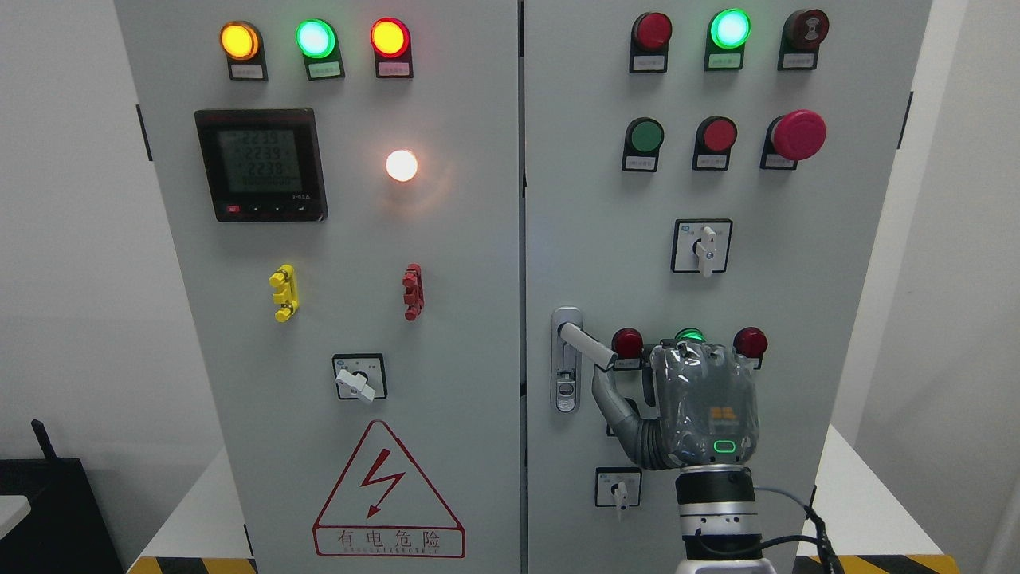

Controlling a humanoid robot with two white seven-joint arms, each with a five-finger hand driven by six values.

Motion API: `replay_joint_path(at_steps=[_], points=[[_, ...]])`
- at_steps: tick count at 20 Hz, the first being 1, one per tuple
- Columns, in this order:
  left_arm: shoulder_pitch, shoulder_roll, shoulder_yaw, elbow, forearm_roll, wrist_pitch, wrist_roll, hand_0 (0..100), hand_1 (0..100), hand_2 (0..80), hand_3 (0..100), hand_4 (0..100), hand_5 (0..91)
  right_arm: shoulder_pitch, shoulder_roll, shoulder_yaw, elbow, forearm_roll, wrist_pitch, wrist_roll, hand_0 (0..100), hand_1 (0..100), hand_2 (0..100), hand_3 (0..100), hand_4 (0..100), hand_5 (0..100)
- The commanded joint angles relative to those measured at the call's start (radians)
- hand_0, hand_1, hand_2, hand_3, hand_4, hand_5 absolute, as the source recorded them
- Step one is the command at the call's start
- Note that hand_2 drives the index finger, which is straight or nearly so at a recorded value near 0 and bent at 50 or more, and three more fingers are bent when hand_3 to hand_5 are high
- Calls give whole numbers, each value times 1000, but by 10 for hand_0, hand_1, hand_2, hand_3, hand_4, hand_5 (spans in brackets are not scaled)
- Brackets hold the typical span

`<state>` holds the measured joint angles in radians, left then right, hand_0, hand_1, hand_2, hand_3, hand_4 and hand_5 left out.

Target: Release door handle

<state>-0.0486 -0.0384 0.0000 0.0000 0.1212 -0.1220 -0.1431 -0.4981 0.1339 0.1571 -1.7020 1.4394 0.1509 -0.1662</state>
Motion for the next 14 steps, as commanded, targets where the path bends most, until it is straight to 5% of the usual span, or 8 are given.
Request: replay_joint_path(at_steps=[1, 14], points=[[0, 0, 11, 17, 0, 1, 0, 120, 389, 0, 0, 0, 0, -8, 0, -2, -1, -2, -1, 0, 453, 221, 1000, 1000, 933, 942], [0, 0, 11, 17, 0, 1, 0, 120, 389, 0, 0, 0, 0, -13, -7, -2, -1, -4, -1, 0, 454, 220, 1000, 1000, 933, 943]])
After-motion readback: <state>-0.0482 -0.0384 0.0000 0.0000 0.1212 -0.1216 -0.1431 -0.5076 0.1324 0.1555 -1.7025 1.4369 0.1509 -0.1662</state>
